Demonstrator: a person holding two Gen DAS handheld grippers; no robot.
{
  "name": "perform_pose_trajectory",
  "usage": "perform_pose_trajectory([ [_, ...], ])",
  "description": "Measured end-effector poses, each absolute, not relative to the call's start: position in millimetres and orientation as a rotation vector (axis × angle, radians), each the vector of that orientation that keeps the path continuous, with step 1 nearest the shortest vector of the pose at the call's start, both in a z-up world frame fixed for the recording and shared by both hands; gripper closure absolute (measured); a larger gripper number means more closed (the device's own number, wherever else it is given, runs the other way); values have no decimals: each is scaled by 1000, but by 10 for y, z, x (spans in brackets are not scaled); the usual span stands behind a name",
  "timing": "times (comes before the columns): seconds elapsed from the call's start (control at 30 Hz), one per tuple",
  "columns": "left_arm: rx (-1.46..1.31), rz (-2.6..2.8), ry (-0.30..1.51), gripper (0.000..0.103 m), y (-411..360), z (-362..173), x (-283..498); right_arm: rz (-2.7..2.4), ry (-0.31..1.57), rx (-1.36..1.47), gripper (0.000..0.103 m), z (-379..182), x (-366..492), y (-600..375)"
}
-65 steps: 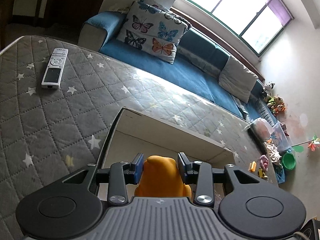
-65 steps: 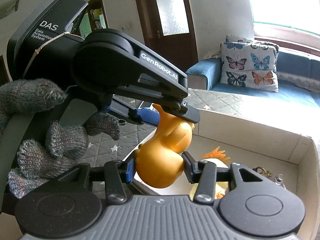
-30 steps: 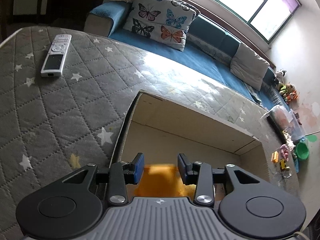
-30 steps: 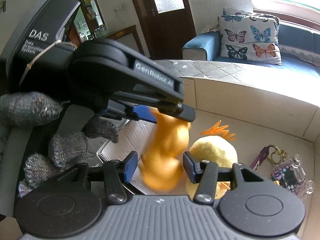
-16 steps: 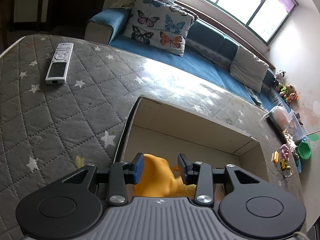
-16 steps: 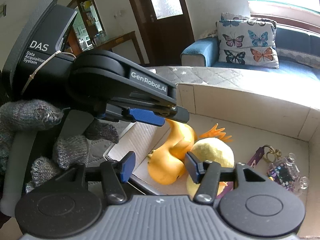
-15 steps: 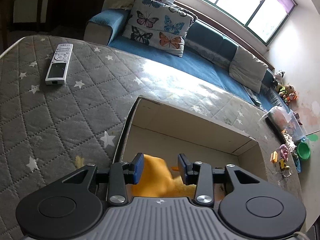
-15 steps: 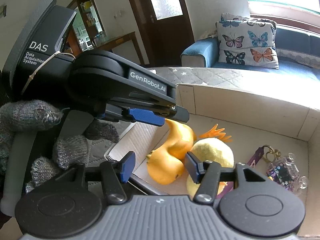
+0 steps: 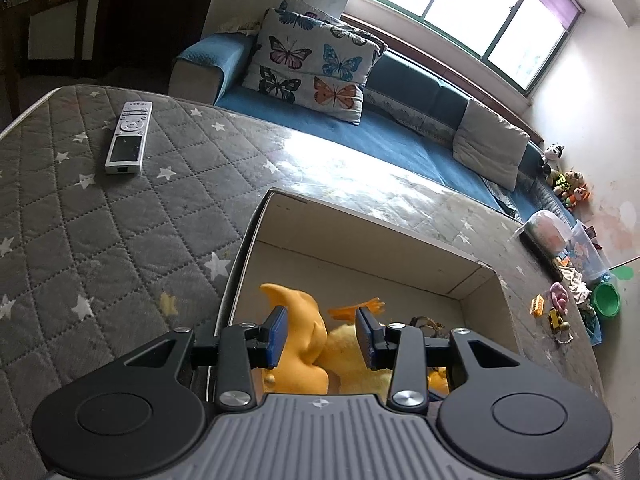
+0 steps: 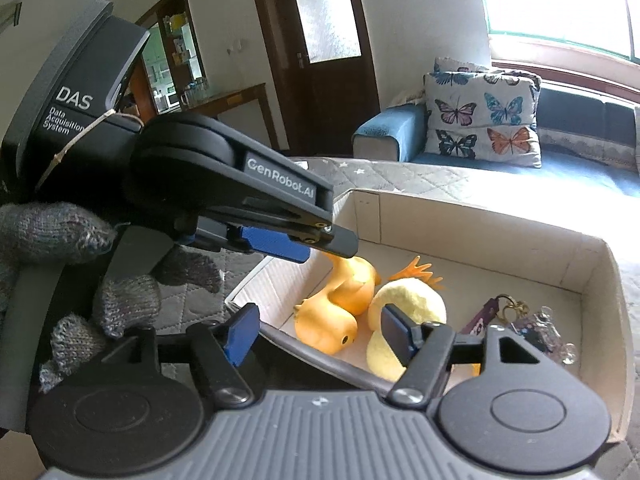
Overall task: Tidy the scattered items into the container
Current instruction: 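Withdraw both grippers from the box toward the red-and-yellow half ball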
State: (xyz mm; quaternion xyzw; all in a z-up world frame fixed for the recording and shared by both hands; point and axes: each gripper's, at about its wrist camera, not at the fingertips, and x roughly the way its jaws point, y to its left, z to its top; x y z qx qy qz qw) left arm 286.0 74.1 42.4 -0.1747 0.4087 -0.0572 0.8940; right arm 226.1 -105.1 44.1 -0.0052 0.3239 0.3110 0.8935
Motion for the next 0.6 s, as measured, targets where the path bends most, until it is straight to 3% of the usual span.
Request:
perform_pose_trajectory([
  [0.6,-348,-121,821,63,575,472,2313,603,630,-9,19,518,1843,-1313],
])
